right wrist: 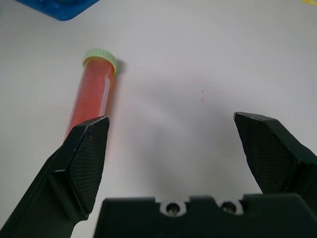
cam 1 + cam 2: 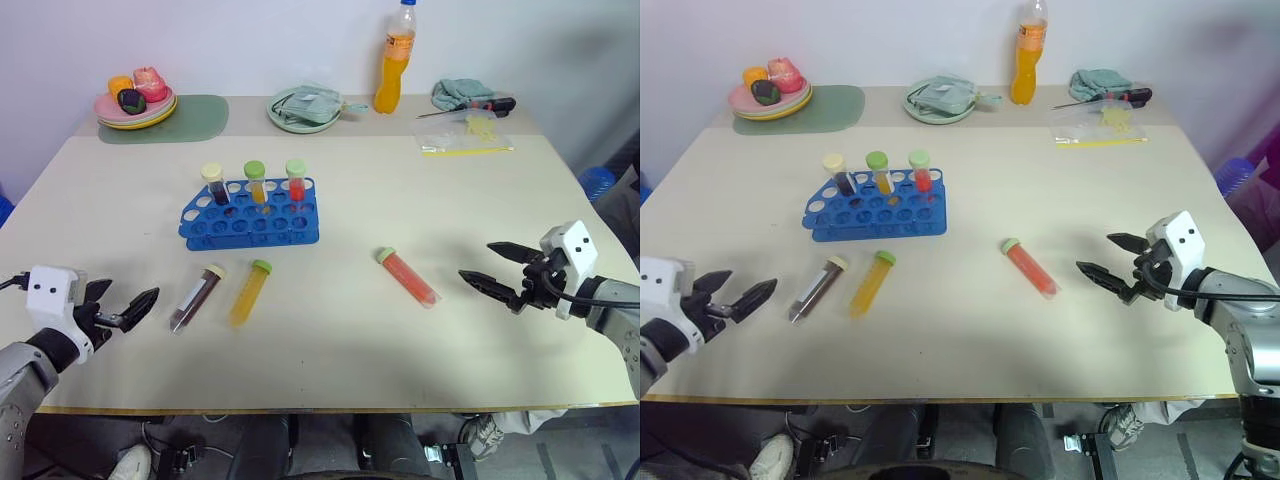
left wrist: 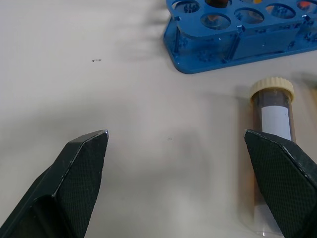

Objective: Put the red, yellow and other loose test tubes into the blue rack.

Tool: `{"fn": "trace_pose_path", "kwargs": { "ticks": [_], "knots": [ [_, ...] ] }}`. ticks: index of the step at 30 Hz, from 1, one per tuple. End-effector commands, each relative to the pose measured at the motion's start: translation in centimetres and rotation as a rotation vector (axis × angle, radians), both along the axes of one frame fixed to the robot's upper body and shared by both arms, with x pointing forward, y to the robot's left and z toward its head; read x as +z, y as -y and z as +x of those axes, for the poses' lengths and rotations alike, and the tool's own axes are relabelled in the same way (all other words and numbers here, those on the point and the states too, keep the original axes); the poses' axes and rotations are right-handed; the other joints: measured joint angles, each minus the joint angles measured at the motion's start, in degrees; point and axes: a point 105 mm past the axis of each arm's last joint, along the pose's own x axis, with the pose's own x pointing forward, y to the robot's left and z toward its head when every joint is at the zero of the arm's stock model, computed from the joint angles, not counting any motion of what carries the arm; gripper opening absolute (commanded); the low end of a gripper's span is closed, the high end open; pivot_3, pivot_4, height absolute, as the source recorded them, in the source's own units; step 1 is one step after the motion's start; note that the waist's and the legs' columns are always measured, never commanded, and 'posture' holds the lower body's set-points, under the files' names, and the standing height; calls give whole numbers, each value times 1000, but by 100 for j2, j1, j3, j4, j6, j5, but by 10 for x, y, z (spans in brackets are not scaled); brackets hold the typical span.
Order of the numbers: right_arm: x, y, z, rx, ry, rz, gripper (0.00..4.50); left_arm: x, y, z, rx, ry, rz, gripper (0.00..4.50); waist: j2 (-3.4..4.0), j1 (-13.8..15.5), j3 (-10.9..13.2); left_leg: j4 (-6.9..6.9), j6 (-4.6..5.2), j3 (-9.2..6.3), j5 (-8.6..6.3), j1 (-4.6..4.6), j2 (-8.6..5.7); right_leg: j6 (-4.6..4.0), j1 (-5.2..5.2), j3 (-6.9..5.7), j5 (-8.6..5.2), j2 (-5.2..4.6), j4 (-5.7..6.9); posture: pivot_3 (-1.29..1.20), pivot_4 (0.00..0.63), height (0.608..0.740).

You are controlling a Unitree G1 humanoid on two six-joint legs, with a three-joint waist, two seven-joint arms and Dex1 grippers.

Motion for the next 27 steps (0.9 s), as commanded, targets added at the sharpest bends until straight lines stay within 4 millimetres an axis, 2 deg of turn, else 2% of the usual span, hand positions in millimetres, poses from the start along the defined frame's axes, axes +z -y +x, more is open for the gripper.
{"fn": "trace_pose_path", "kwargs": {
  "ticks": [1, 6, 16, 20, 23, 27],
  "knots": [
    [8, -3, 5, 17, 40, -5, 4451, 9, 1, 2, 1, 46, 20, 4500, 0, -1, 0, 0, 0, 0, 0, 0, 0, 0, 0, 0, 0, 0, 0, 0, 150, 740],
    [10, -7, 11, 22, 55, -4, 4451, 9, 3, 2, 4, 54, 16, 4500, 0, -1, 0, 0, 0, 1, 0, 0, 0, 0, 0, 0, 0, 0, 0, 0, 150, 740],
    [9, -14, 10, 2, 55, -8, 4451, 14, 11, 9, -27, 81, -1, 4500, 0, 3, 0, 0, 0, 0, 0, 0, -2, 0, 1, 0, 0, 0, 1, 0, 150, 740],
    [25, -25, 9, -20, 75, 37, 4451, 16, 33, 21, -133, 84, 5, 4500, 1, 4, 0, 1, 0, 0, 0, 0, -3, 1, 1, 0, 1, 1, 2, 0, 150, 740],
    [37, -49, -2, 31, 57, 54, 4451, 23, 59, 31, -261, 104, 0, 4500, 2, 11, 0, 1, 0, -1, 0, -2, -3, 1, -1, -1, 1, 2, 3, 0, 150, 740],
    [42, -85, -19, 135, -10, -23, 4451, 27, 96, 28, -504, 84, 10, 4500, 3, -17, 1, 1, 1, -1, 0, -4, -3, 1, -3, -1, 1, 2, 2, 0, 150, 740]
  ]
}}
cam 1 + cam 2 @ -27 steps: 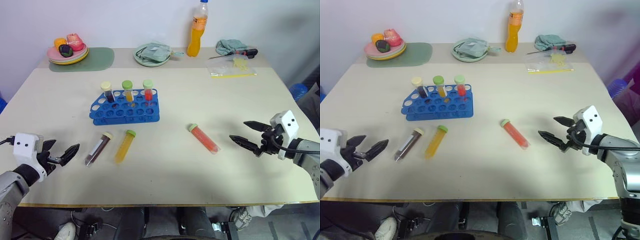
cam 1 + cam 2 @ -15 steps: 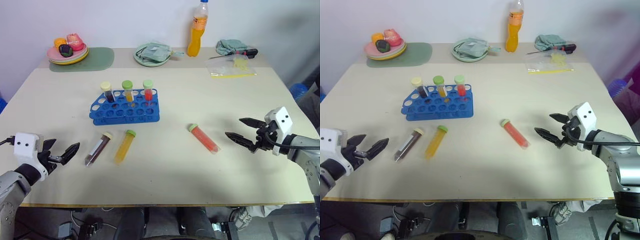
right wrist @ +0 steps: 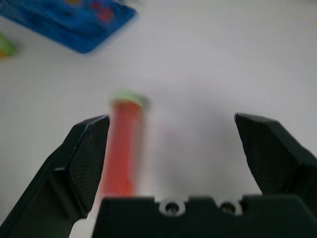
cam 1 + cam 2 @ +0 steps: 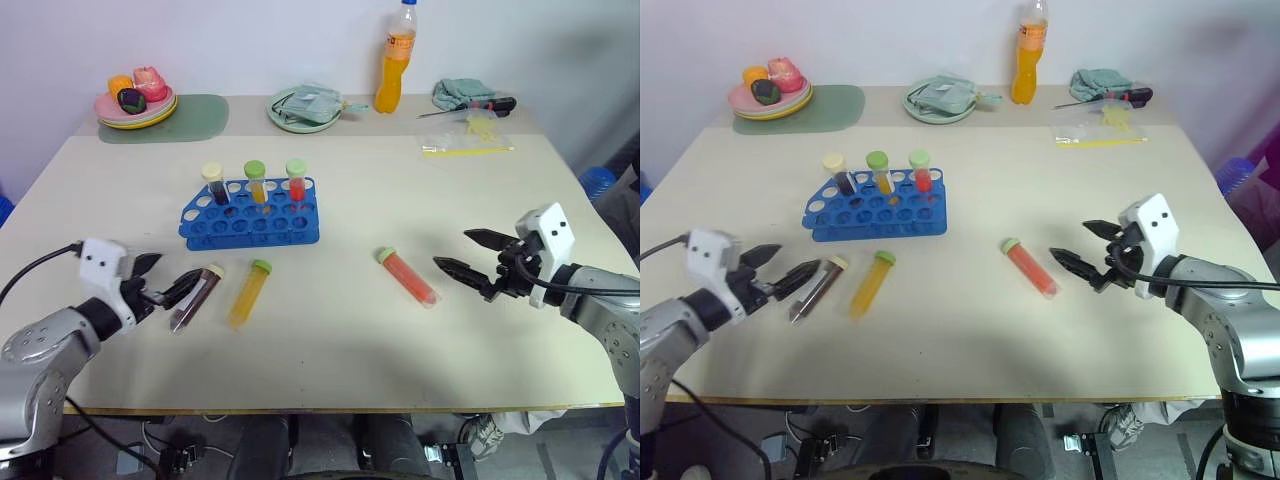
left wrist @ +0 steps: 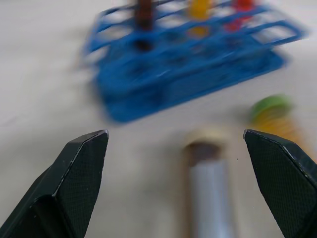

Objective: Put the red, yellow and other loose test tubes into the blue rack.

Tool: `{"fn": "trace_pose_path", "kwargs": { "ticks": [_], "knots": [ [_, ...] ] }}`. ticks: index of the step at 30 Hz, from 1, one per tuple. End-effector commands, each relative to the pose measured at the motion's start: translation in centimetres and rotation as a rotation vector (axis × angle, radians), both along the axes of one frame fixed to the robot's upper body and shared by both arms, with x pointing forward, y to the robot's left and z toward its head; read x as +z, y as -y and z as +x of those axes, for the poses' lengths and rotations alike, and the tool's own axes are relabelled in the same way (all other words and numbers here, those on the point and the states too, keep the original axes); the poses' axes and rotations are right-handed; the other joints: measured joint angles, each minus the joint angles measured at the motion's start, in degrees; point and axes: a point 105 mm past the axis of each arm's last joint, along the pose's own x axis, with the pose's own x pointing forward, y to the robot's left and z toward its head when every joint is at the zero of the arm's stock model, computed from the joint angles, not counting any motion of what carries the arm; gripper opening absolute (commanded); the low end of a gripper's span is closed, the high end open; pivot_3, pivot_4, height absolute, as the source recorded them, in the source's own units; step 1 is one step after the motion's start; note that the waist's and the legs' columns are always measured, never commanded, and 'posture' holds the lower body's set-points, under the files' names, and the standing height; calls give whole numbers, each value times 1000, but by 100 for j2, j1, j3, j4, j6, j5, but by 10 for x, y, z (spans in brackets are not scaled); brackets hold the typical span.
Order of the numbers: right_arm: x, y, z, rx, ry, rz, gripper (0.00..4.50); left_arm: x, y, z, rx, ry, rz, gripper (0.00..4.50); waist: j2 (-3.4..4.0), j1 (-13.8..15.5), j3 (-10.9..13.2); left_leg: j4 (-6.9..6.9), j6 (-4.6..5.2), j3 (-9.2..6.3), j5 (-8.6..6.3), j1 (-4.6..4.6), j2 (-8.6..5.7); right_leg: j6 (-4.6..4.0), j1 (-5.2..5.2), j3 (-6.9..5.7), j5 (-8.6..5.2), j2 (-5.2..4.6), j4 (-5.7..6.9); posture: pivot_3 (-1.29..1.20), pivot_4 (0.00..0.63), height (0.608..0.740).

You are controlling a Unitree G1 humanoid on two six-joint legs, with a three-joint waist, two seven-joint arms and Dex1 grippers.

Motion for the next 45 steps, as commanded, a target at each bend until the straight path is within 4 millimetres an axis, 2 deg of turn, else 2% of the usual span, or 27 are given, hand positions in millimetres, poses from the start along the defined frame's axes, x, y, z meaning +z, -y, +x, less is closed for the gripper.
{"fn": "trace_pose_path", "kwargs": {
  "ticks": [1, 3, 6, 9, 12, 14, 19, 32, 35, 38, 41, 43, 45],
  "knots": [
    [10, -34, -18, 103, -38, -133, 4451, 7, 40, -10, -272, 11, 69, 4500, 2, -16, 1, 0, 1, 2, -1, 0, 0, 0, -1, 1, 0, -1, 0, 0, 150, 740],
    [5, -50, -21, 107, -152, -149, 4451, 1, 62, -18, -434, -8, 125, 4500, 3, -38, 2, -1, 1, 2, -1, 0, 0, -1, -4, 0, -1, -1, 0, 0, 150, 740],
    [-2, -66, -11, 56, -274, -182, 4451, -4, 86, -26, -604, -10, 145, 4500, 3, -45, 2, -2, 1, 0, 0, 0, 5, -9, -6, 1, 4, 1, 0, 0, 150, 740],
    [-8, -64, 17, -107, -270, -206, 4451, -10, 108, -35, -738, -7, 150, 4500, 2, 0, 1, -2, 1, -1, -1, -11, 2, -10, -17, 0, 5, -2, -1, 0, 150, 740],
    [-13, -56, 37, -214, -317, -224, 4451, -18, 124, -43, -827, -8, 165, 4500, 3, -5, 2, -2, 10, 4, -5, -29, -17, -11, -31, 2, 5, -18, -2, 0, 150, 740],
    [-14, -49, 46, -275, -329, -251, 4451, -21, 129, -47, -852, -5, 163, 4500, 3, -19, 2, -2, 17, 11, -9, -33, -23, -9, -39, 3, 6, -23, -2, 0, 150, 740],
    [-22, -48, 52, -294, -424, -235, 4451, -23, 132, -49, -841, 1, 146, 4500, 3, -47, 2, -5, 20, 13, -9, -45, -16, -1, -54, 2, 10, -3, 3, 0, 150, 740],
    [-37, -43, 41, -282, -579, -378, 4451, -30, 132, -52, -810, -3, 148, 4500, 5, -143, 3, 0, 24, 16, -9, -44, -11, 15, -52, -3, 18, 20, 12, 0, 150, 740],
    [-39, -42, 41, -300, -585, -401, 3717, -27, 134, -51, -801, 6, 124, 4500, 5, -142, 3, 0, 24, 16, -9, -43, -8, 16, -52, -4, 18, 24, 12, 0, 150, 740],
    [-37, -43, 42, -304, -576, -402, 2273, -26, 134, -50, -792, 8, 115, 4500, 4, -133, 3, 0, 24, 16, -9, -43, -8, 17, -52, -3, 19, 24, 12, 0, 150, 740],
    [-23, -53, 42, -258, -521, -379, 855, -26, 132, -50, -777, 3, 108, 4500, 5, -138, 3, 1, 24, 16, -9, -43, -8, 17, -52, -3, 19, 24, 12, 0, 150, 740],
    [-8, -66, 41, -196, -463, -331, 855, -27, 129, -48, -751, -1, 104, 4500, 6, -139, 3, 1, 24, 16, -9, -43, -6, 18, -52, -3, 19, 26, 13, 0, 150, 740],
    [19, -86, 40, -113, -311, -228, 855, -27, 121, -43, -688, 2, 95, 4500, 7, -144, 4, 1, 25, 15, -9, -43, -2, 19, -53, -3, 20, 31, 12, 0, 150, 740]
  ]
}}
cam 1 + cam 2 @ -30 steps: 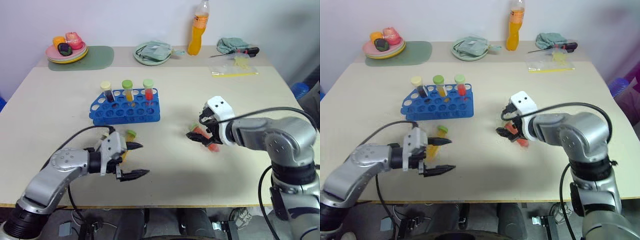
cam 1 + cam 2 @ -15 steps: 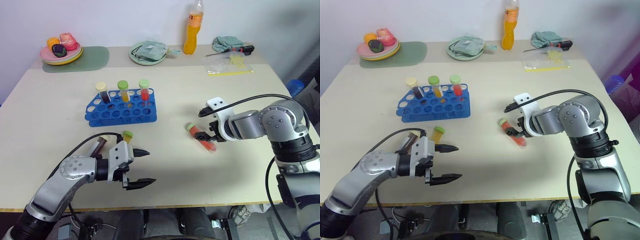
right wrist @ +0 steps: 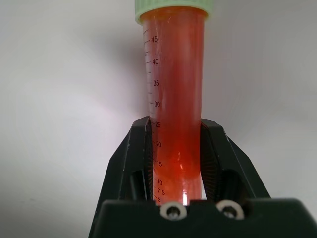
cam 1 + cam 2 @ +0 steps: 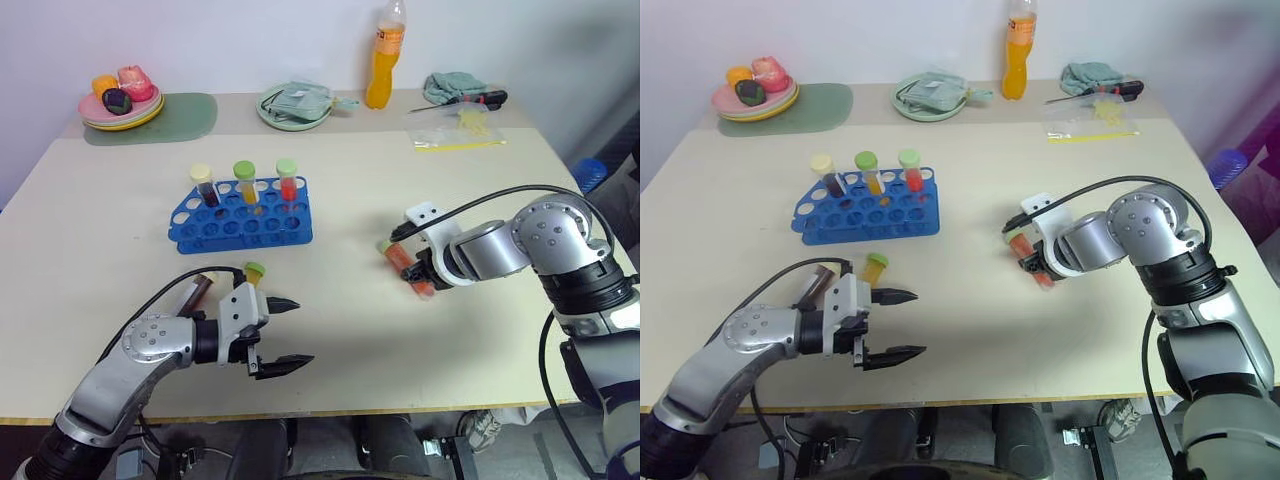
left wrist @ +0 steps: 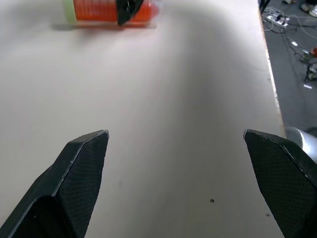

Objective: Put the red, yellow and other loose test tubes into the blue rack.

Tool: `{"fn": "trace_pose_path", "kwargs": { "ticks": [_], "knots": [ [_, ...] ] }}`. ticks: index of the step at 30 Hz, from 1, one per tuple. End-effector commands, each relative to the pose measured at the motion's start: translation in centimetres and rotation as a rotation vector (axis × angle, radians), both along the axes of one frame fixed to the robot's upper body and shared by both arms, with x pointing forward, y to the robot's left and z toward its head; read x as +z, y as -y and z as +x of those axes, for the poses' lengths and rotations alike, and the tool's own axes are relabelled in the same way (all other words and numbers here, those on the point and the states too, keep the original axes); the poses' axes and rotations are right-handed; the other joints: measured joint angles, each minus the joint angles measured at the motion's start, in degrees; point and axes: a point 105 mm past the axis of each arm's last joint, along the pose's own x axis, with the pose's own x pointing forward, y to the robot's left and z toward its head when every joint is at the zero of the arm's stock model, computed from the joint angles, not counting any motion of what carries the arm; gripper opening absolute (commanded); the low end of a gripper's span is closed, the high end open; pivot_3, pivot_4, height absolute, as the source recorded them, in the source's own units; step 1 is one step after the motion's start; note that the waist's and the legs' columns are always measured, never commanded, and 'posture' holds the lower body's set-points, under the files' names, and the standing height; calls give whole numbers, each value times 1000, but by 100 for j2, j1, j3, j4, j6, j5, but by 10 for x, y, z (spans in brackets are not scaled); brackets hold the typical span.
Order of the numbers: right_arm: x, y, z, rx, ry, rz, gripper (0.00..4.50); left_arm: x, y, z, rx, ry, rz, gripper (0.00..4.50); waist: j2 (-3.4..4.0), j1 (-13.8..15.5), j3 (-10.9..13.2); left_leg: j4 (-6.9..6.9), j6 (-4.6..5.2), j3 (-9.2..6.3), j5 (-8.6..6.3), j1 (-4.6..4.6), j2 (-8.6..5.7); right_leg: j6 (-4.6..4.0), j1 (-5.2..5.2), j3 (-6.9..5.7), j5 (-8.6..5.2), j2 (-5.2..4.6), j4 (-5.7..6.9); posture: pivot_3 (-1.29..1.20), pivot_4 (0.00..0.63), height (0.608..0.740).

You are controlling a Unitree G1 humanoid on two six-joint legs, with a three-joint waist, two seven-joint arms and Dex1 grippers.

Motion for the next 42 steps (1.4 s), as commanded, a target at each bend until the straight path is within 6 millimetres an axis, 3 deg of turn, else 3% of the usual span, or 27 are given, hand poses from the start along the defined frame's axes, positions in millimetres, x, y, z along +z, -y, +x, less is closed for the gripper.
{"fn": "trace_pose_path", "kwargs": {
  "ticks": [1, 3, 5, 9, 13, 18, 21, 27, 42],
  "knots": [
    [68, -40, 2, 168, 361, 223, 855, 11, -14, 11, 121, 48, -43, 4500, 3, -3, 2, 0, 0, -1, 0, -1, 1, 1, -2, 0, 0, 2, 0, 0, 150, 740],
    [94, -55, 2, 247, 586, 308, 855, 13, -27, 22, 239, 70, -69, 4500, 3, 5, 2, -1, 1, -1, 0, -2, 7, 14, -8, 1, 6, 9, 1, 0, 150, 740],
    [103, -75, -4, 359, 748, 398, 855, 16, -46, 39, 414, 105, -127, 4500, -2, 21, -1, -1, 0, -8, 0, -2, 11, 17, -5, 0, 7, 19, -1, 0, 150, 740],
    [93, -105, 7, 370, 930, 579, 855, 19, -70, 57, 628, 195, -229, 4500, -9, -7, -6, 5, -2, -6, 1, 17, 10, 28, 16, 2, 13, 19, 1, 0, 150, 740],
    [77, -120, 35, 247, 1070, 642, 855, 15, -71, 55, 631, 169, -266, 4500, -11, -15, -7, 6, -14, -1, 8, 33, 6, 26, 20, 10, 16, 20, 13, 0, 150, 740],
    [58, -147, 43, 303, 1074, 680, 855, 9, -77, 49, 621, 153, -232, 4500, -8, -4, -5, 1, -21, -2, 11, 33, 7, 24, 18, 11, 17, 18, 14, 0, 150, 740],
    [49, -166, 46, 344, 1052, 695, 855, 13, -92, 51, 678, 181, -227, 4500, -6, -21, -4, 1, -25, -3, 13, 33, 7, 22, 17, 11, 18, 19, 15, 0, 150, 740],
    [36, -182, 54, 347, 1014, 703, 855, 16, -103, 53, 709, 184, -230, 4500, -5, -29, -3, -7, -34, -4, 18, 34, 8, 18, 4, 12, 19, 20, 26, 0, 150, 740],
    [16, -184, 68, 299, 980, 686, 855, 23, -101, 50, 700, 193, -247, 4500, -2, -42, -2, -11, -41, -5, 21, 34, 8, 15, 0, 15, 21, 18, 28, 0, 150, 740]
  ]
}}
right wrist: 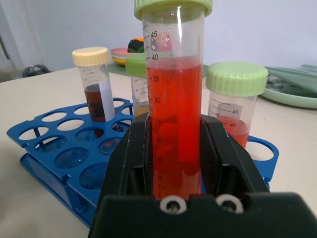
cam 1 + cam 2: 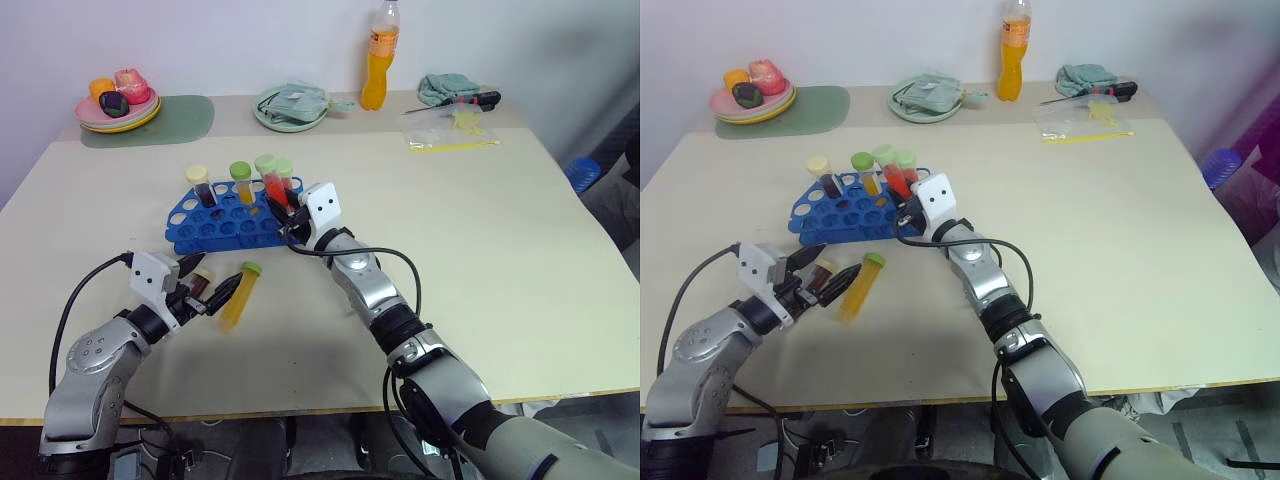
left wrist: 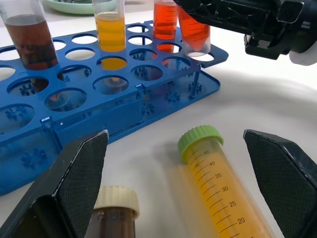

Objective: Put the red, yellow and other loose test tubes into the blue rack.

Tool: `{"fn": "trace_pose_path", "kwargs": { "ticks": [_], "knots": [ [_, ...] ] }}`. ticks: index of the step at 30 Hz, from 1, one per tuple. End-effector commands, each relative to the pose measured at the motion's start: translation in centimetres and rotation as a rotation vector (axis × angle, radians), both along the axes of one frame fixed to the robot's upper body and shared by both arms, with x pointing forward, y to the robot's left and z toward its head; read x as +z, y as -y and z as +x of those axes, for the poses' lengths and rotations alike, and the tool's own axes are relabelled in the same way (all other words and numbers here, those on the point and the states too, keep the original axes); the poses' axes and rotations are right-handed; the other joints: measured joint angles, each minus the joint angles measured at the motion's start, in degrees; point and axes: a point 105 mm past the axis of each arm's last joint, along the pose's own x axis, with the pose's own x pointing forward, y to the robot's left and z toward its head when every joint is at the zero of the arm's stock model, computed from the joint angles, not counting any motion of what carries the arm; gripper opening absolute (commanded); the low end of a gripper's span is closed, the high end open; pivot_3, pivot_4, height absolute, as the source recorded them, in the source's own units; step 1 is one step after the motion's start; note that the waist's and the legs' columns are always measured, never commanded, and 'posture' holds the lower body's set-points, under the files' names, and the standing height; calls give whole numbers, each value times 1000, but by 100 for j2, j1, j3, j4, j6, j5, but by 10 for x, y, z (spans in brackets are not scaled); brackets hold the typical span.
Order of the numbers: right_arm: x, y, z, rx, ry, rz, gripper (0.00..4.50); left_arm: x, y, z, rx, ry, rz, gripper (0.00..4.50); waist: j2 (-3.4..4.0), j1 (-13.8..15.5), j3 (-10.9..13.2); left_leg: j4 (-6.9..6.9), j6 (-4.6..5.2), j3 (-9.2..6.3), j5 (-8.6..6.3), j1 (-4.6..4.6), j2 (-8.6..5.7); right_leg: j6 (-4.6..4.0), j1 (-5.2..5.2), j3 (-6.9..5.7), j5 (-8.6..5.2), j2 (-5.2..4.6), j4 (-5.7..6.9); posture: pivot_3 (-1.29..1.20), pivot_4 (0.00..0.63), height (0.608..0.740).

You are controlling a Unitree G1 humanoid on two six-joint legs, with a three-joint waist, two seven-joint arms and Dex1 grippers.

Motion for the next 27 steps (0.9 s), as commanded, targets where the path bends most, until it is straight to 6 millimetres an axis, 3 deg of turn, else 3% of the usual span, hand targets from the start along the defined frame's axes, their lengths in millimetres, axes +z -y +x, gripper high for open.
{"fn": "trace_pose_path", "kwargs": {
  "ticks": [1, 27],
  "knots": [
    [12, -4, -2, 20, 41, 24, 855, 13, -1, -3, -4, 44, 5, 4500, 0, 1, 0, 0, 0, 0, 0, 0, 0, 0, 0, 0, 0, 0, 0, 0, 150, 740],
    [-1, 2, -1, 7, 25, 37, 855, 16, 6, -2, -28, 55, 0, 4500, 1, 1, -1, 0, -3, -1, 1, 1, 0, -2, 1, 0, 1, -1, 0, 0, 150, 740]
  ]
}}
